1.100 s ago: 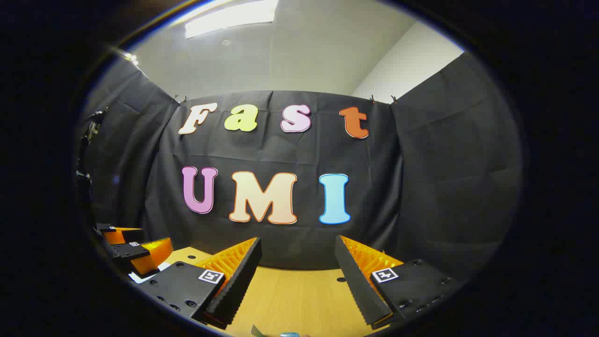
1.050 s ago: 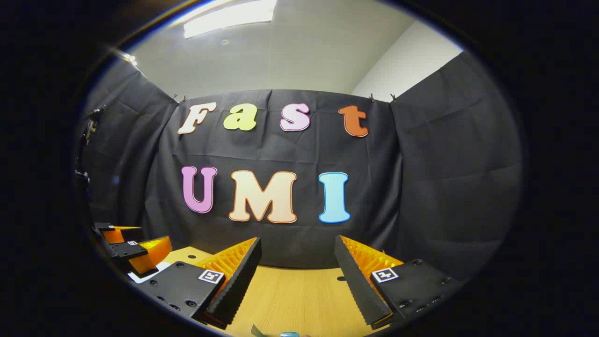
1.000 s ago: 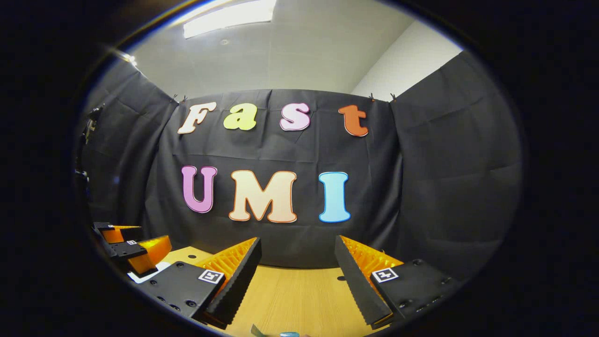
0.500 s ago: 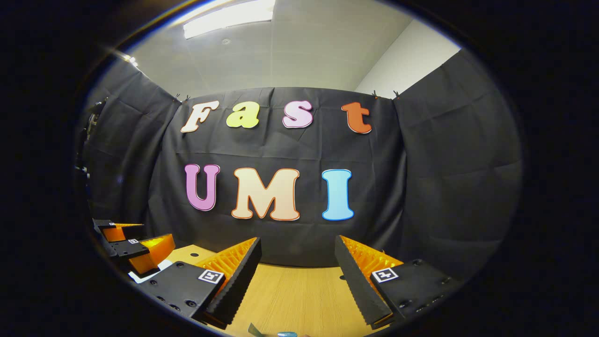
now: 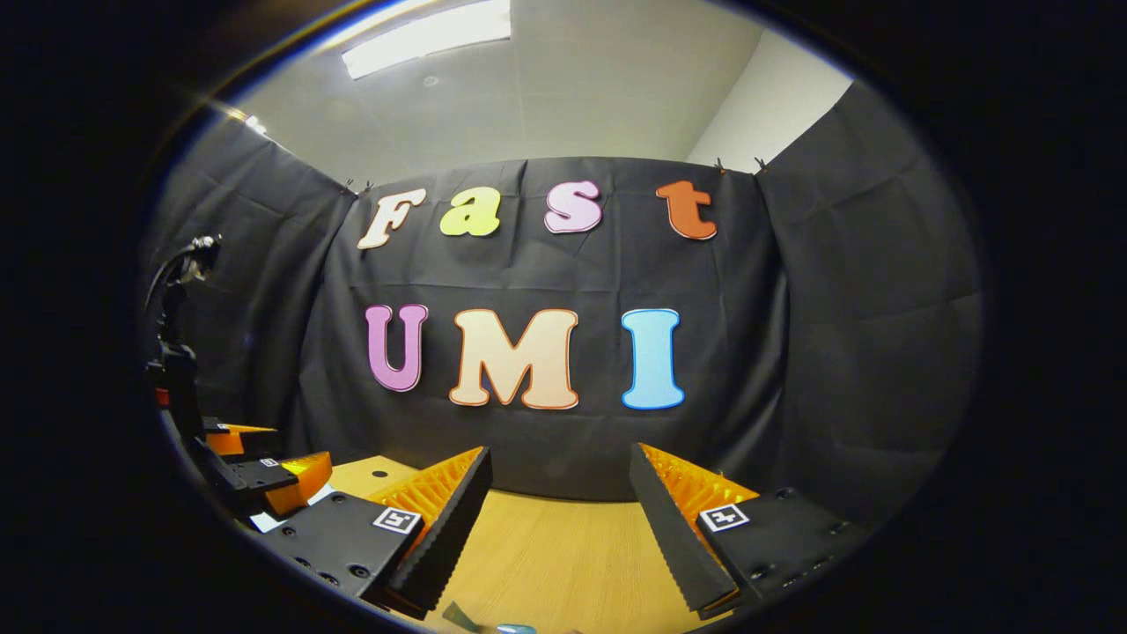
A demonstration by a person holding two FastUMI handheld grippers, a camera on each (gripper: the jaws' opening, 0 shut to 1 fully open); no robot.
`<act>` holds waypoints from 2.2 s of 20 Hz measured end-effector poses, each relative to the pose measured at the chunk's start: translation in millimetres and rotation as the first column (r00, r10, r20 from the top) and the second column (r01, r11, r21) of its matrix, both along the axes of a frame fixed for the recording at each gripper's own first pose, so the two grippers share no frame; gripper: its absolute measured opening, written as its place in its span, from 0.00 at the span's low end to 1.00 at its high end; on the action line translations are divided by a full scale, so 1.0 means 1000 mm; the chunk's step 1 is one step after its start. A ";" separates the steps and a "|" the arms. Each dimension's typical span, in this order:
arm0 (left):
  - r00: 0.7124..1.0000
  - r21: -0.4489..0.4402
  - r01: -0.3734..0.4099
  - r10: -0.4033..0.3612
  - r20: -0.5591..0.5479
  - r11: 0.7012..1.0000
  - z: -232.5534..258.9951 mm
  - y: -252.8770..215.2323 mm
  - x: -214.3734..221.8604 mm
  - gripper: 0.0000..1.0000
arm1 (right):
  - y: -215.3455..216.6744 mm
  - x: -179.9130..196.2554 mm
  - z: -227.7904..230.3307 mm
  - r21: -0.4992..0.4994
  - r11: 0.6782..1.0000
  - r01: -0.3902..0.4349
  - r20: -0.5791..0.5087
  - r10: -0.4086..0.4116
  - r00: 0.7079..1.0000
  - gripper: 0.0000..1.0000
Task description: First open the suitcase, pack the skin care products into it, and then close the suitcase.
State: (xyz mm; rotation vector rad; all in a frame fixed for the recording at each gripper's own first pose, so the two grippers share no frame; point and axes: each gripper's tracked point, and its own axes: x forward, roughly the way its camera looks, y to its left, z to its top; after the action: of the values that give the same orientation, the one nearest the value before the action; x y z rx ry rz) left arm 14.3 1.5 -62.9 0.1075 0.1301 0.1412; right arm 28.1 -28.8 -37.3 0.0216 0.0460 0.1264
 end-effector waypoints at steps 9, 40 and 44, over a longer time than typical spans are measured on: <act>0.925 -0.112 0.056 -0.094 -0.369 0.992 -0.139 -0.008 0.003 0.97 | -0.027 0.018 -0.028 -0.023 0.991 0.133 -0.088 -0.134 0.987 0.98; 0.628 -0.143 0.071 -0.156 -0.762 0.987 -0.250 -0.002 -0.019 0.04 | -0.017 0.020 -0.042 -0.099 0.982 0.162 -0.091 -0.171 0.981 0.98; 0.676 -0.213 0.065 -0.200 -0.709 0.975 -0.216 -0.013 -0.010 0.00 | -0.008 0.020 -0.042 -0.077 0.986 0.149 -0.086 -0.156 0.984 0.99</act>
State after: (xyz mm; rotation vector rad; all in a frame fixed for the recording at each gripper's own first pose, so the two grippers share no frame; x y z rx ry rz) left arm 4.1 -11.5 -279.0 -0.0073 0.9440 -0.0724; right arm 47.6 -37.1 -79.6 -0.0392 0.1405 -0.0297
